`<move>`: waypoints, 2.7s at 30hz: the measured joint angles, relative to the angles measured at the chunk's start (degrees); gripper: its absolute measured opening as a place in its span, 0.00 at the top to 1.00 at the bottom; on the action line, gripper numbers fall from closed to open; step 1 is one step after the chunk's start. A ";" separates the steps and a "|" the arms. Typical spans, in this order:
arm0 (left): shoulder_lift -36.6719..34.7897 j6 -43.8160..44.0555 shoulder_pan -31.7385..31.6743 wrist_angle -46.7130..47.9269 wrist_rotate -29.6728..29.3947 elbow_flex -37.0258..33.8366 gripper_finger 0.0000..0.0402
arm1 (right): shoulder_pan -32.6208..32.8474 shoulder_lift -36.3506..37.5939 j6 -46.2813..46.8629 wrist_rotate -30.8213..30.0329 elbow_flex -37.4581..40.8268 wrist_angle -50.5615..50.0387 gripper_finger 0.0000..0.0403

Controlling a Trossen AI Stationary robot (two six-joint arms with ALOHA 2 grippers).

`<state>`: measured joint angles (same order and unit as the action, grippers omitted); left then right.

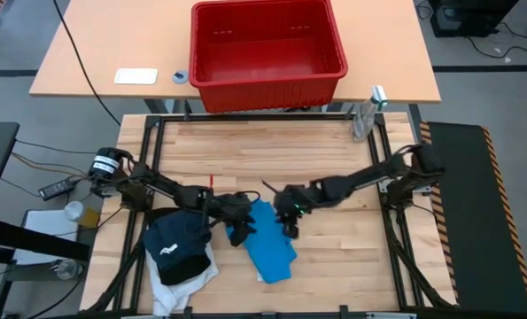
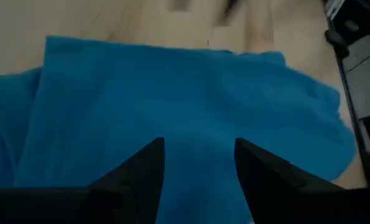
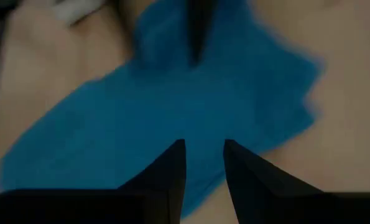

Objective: Fold Laundry from Bin
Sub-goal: Fold the blue shorts

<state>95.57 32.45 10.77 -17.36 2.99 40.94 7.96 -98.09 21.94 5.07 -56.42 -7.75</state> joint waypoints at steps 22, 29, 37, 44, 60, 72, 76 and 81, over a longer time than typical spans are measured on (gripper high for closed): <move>8.88 -27.50 -18.54 25.46 17.72 24.86 0.50 | 11.06 3.48 28.07 -11.05 11.36 13.23 0.71; 13.94 -33.12 -19.85 26.38 22.25 26.41 0.51 | 14.47 5.09 32.74 -11.90 11.34 12.87 0.71; 15.80 -39.46 -18.91 28.15 20.02 26.34 0.51 | 18.09 5.10 38.88 -17.08 11.32 11.87 0.71; 15.86 -41.42 -19.05 27.20 16.63 26.23 0.51 | 18.65 5.10 40.57 -18.07 11.32 11.43 0.71; 18.27 -43.76 -18.02 26.76 16.02 26.37 0.72 | 18.65 5.10 41.57 -19.72 11.32 10.46 0.71; 17.17 -42.89 -19.27 36.56 28.19 37.70 0.99 | 18.76 5.10 41.16 -19.60 11.32 9.37 0.71; 16.93 -46.04 -19.21 44.27 28.24 41.47 0.99 | 19.09 5.03 38.73 -21.12 11.78 5.80 0.71; 16.34 -47.59 -18.93 54.67 28.15 44.86 0.99 | 19.09 5.03 32.13 -22.26 14.90 7.59 0.71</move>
<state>111.92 -15.14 -8.16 37.31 31.14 85.80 27.05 -93.06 54.07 -17.20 -41.52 -0.16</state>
